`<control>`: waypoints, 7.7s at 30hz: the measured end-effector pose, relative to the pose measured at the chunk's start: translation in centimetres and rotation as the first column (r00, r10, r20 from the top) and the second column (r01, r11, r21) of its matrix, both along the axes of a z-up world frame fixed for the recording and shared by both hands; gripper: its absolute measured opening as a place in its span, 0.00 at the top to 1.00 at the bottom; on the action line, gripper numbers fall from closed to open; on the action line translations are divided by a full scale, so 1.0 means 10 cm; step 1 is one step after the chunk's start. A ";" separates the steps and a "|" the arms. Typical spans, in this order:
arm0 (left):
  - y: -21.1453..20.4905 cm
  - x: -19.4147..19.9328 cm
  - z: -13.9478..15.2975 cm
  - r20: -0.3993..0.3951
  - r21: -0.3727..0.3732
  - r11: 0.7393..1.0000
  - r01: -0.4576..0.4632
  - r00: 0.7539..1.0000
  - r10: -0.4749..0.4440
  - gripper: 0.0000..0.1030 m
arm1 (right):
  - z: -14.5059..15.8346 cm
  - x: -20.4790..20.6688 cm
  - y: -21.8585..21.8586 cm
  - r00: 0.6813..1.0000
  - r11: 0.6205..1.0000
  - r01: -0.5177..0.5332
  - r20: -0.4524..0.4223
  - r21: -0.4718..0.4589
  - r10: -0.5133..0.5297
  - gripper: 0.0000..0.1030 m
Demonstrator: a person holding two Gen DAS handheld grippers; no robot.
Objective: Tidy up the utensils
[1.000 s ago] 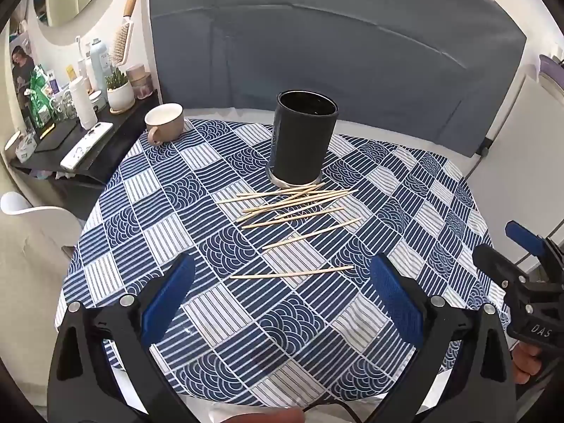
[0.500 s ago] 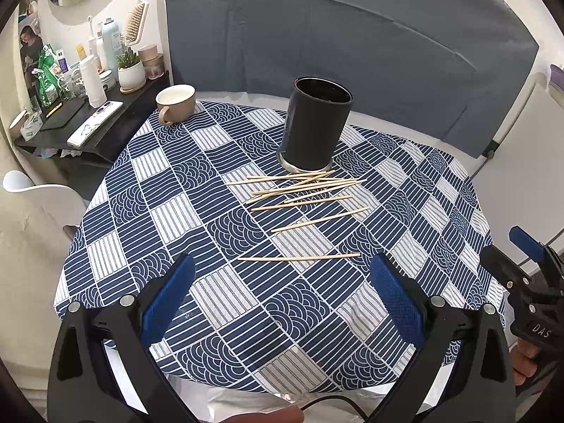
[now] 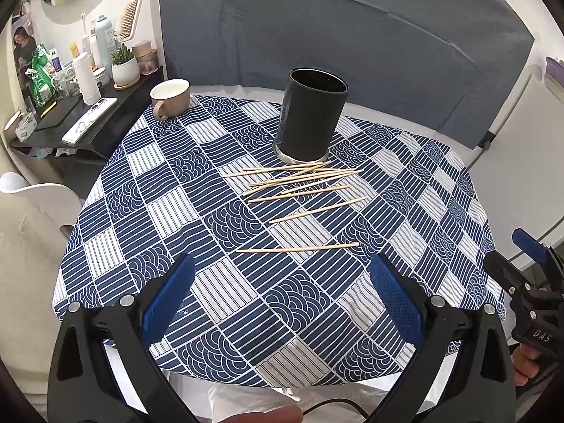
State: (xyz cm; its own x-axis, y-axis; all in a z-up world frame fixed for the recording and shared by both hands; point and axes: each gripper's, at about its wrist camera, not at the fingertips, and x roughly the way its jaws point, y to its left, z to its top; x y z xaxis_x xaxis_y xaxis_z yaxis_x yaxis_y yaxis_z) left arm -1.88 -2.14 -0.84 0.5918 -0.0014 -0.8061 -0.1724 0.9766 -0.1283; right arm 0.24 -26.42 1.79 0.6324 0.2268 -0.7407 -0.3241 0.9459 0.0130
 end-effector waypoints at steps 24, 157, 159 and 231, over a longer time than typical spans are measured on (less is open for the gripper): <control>0.28 0.22 -0.21 -0.089 -0.005 0.999 0.054 0.995 -0.054 0.06 | -0.11 0.15 0.24 0.996 0.996 0.066 -0.053 -0.051 -0.069 0.08; 1.34 1.74 0.10 0.178 -0.294 0.912 0.286 0.954 -0.242 0.96 | 0.09 1.89 0.93 1.000 0.981 -0.009 -0.007 0.195 0.011 0.95; 1.26 1.79 0.20 0.241 -0.267 0.913 0.308 0.939 -0.246 0.96 | 0.25 1.99 0.93 0.997 0.976 -0.055 0.055 0.211 0.045 0.95; 0.96 2.43 -0.25 0.488 -0.211 0.823 0.527 0.786 -0.378 0.63 | -0.06 2.72 0.87 0.972 0.931 -0.070 0.235 0.357 -0.018 0.69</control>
